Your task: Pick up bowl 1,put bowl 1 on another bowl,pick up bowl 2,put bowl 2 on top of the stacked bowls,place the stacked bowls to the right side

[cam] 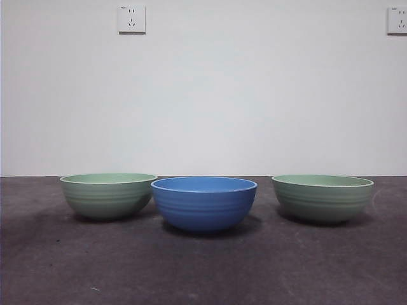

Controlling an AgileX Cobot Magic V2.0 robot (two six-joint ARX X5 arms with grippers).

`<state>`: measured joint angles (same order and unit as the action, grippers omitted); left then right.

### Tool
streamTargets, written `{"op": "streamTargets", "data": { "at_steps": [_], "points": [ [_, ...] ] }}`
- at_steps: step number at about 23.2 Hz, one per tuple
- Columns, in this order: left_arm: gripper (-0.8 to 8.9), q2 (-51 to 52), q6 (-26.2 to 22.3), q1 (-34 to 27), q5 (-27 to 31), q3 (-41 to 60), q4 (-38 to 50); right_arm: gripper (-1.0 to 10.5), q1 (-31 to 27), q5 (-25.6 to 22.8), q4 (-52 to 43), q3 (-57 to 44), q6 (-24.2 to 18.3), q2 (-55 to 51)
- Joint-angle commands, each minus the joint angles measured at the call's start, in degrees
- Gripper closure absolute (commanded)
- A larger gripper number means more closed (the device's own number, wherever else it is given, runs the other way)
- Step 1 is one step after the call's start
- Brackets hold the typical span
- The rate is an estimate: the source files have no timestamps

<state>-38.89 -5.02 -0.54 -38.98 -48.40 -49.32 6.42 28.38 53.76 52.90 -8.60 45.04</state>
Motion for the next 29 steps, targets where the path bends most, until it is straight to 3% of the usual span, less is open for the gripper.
{"op": "streamTargets", "data": {
  "at_steps": [1, 3, 6, 21, 29],
  "points": [
    [4.36, 0.1, -0.5, 0.2, 0.0, 0.0, 0.2, 7.4, 0.1, 0.0, -0.2, 0.2, 0.8, 0.0],
    [3.09, 0.1, 0.6, 0.2, 0.0, 0.0, 0.2, 5.7, 0.1, 0.0, -0.2, 0.2, 2.0, 0.0],
    [3.09, 0.0, 1.0, 0.2, 0.0, 0.0, 0.4, 4.1, 0.1, -0.1, -0.2, 0.2, 3.0, 0.0],
    [3.10, 0.0, 2.1, 0.2, 0.0, -0.1, 0.5, 4.1, 0.1, -0.4, -2.0, 0.2, 6.5, 3.3],
    [3.10, 0.0, 2.1, 0.2, 0.0, -0.1, 1.0, 4.1, 0.1, -9.1, -8.9, 0.2, 9.6, 10.9]
  ]
}}
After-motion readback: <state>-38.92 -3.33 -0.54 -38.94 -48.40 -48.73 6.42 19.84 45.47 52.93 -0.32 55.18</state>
